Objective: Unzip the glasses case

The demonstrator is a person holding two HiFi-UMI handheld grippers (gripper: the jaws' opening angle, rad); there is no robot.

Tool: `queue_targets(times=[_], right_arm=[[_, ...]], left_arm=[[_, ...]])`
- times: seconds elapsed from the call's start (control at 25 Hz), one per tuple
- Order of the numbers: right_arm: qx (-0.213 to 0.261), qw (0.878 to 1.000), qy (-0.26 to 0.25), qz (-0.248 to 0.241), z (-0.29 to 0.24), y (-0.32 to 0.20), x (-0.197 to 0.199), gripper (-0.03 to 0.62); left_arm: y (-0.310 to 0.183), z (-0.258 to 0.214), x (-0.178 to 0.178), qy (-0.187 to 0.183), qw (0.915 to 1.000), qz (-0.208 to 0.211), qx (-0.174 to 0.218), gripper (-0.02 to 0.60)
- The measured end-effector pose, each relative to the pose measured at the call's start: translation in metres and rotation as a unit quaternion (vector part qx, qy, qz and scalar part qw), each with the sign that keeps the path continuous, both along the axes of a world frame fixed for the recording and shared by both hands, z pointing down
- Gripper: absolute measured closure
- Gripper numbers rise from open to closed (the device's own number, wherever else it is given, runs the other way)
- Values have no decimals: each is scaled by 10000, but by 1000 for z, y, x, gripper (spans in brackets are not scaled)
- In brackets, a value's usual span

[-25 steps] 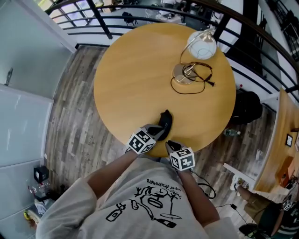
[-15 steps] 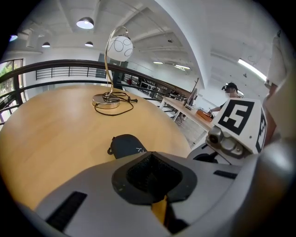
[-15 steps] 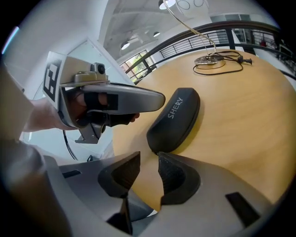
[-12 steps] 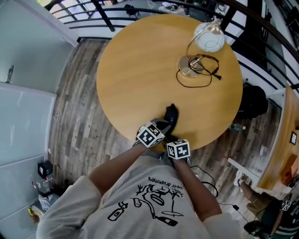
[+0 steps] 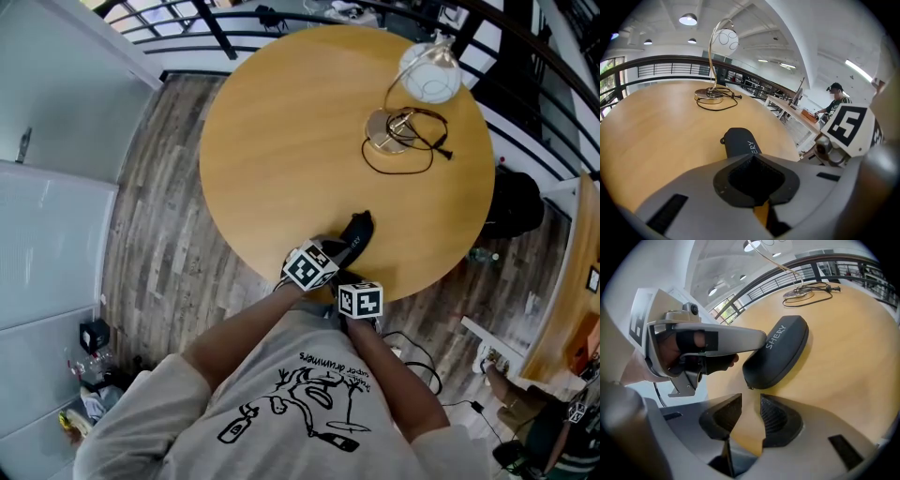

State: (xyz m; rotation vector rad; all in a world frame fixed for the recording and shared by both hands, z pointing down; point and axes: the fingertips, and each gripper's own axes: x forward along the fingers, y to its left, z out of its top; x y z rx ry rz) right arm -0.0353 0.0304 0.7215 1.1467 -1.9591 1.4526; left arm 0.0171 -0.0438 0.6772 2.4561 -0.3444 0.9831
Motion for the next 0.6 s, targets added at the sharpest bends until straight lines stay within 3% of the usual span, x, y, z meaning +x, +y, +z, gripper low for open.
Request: queue_targets(times=[0.2,0.52,0.6], right_arm=[[18,9993,-190,308,6,-7,-6,470],[-116,9892,-796,1222,6,-21,-8,474],[-126,9876,-876,1294,8,-21,-6,517]], left_arm=[[0,1,1,143,9996,-164,-197,574],[1,0,1,176,9993,-264,-213,574],[2,1,2,151,9995,-224,-164,575]])
